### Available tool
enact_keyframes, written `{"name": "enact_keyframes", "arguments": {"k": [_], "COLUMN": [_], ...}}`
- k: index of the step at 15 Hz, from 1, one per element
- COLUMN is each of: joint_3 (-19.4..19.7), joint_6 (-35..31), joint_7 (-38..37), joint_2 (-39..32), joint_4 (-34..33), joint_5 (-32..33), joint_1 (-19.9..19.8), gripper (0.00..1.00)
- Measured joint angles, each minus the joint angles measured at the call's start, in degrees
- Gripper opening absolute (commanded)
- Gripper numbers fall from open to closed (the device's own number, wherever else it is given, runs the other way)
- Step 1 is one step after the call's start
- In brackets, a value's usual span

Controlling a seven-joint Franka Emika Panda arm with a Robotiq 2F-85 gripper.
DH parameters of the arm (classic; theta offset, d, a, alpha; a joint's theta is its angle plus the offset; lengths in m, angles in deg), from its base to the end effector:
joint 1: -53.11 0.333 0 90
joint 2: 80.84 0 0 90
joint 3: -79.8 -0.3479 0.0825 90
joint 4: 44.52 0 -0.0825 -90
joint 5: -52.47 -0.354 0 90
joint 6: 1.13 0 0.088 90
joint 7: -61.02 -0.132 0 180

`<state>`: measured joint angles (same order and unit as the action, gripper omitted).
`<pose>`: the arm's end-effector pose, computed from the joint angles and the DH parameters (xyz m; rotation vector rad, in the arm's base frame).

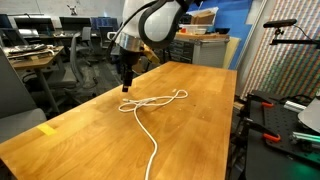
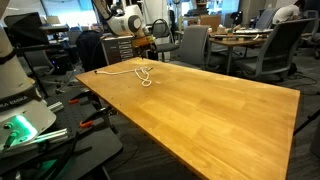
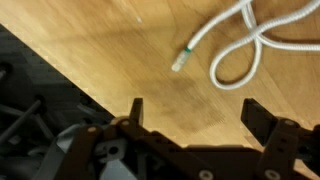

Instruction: Use the string from the table and make a knot

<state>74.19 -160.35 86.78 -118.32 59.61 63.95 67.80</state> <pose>0.6430 0.2369 0.2352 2.7085 1.3940 0.4767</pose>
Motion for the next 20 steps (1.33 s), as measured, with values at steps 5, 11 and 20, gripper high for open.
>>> {"name": "enact_keyframes", "arguments": {"k": [5,11,20], "joint_3": [4.1,3.9,-7.0], "joint_6": [15.1,20.0,10.0], "joint_7": [-12.0,-14.9,-9.4], "joint_2": [-2.3,-4.0,-11.0], "joint_4": [-7.1,-9.9,-11.1], "joint_5": [2.0,2.6,-4.9], "joint_1": [0.6,1.0,-6.7], "gripper": [1.00,1.00,0.66]}}
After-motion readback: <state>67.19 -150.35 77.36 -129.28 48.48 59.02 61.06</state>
